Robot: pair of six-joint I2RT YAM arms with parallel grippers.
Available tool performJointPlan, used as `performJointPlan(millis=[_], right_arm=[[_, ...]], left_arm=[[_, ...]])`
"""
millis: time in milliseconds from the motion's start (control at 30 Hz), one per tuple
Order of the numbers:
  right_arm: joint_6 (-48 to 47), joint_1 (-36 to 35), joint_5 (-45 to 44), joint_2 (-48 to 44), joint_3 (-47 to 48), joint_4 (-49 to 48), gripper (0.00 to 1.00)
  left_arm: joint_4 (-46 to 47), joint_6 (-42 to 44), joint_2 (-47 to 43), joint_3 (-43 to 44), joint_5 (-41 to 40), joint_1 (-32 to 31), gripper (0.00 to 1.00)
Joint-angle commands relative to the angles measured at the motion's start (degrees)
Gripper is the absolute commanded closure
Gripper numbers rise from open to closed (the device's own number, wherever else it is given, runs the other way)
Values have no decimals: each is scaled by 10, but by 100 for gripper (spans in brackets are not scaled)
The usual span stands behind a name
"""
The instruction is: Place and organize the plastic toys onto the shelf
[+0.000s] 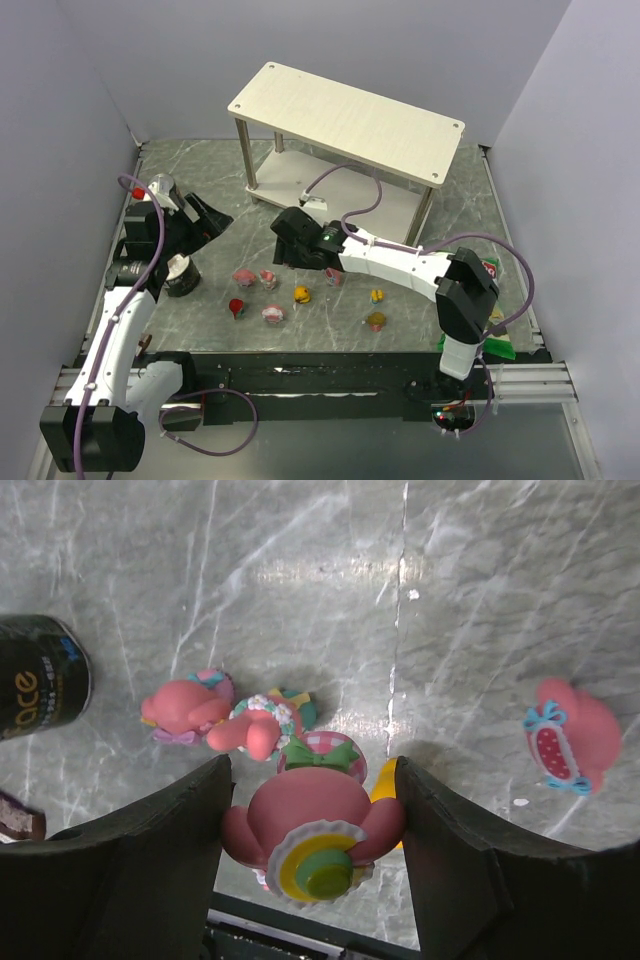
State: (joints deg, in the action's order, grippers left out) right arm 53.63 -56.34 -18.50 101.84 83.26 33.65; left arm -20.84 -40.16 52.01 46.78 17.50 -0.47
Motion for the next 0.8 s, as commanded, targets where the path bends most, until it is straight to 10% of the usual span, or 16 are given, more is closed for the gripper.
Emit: performJointPlan(millis=[0,767], right_arm=[[6,2,13,6,15,-31,97],[-63,108,-79,89,56,-25,99]], left_arm=[[19,-2,-1,-1,-7,-1,4],[19,3,8,-6,-7,-1,4]])
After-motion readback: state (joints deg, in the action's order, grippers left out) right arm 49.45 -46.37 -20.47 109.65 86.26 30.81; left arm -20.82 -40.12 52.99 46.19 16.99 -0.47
